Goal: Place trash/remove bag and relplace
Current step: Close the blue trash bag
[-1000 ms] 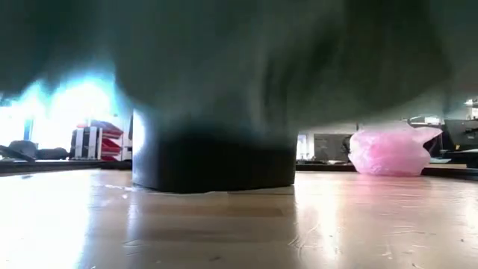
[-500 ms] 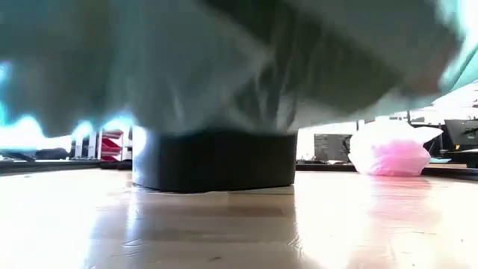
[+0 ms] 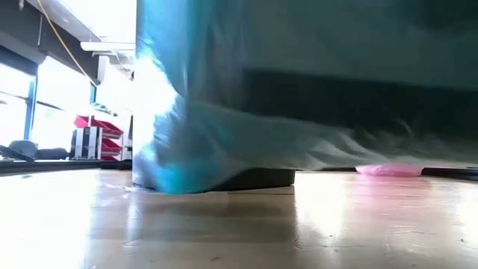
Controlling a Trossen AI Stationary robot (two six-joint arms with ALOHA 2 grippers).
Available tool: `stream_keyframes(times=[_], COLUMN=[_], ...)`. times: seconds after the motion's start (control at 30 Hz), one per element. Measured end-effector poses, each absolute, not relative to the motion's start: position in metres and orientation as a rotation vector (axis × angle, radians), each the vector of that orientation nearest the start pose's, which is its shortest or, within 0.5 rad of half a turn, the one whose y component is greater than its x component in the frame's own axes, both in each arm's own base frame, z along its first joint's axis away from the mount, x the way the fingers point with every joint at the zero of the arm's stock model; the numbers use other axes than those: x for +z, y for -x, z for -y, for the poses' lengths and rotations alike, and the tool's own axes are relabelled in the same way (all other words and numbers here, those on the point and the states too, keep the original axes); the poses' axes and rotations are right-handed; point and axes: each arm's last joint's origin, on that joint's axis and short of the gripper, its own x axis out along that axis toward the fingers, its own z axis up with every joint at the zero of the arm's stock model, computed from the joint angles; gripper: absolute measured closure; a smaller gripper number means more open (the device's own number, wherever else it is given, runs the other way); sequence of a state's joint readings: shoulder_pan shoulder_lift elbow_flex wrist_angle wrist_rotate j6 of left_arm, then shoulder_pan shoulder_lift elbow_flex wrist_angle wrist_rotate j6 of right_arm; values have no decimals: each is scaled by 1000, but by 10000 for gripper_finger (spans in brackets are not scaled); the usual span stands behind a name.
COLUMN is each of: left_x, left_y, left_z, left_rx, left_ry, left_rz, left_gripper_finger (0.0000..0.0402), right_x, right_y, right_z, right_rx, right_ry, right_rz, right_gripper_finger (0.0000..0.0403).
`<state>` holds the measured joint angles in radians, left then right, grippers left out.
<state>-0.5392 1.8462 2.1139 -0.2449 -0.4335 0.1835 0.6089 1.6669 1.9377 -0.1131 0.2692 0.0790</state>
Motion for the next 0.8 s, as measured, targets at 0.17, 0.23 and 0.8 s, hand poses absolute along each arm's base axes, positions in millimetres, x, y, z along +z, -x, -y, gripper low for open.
stream_keyframes(times=[0.17, 0.23, 0.8], left_x=[478, 477, 480], left_y=[-364, -365, -365], left_z=[194, 193, 198], left_rx=[-136, -177, -209], left_ry=[-167, -159, -240], left_rz=[26, 32, 82], left_gripper_finger=[295, 290, 395], right_x=[501, 500, 494], right_y=[-305, -305, -304], right_z=[-199, -200, -201], right_rx=[367, 370, 372], right_ry=[-164, -165, -185], right_rz=[115, 99, 32], right_gripper_finger=[403, 403, 403])
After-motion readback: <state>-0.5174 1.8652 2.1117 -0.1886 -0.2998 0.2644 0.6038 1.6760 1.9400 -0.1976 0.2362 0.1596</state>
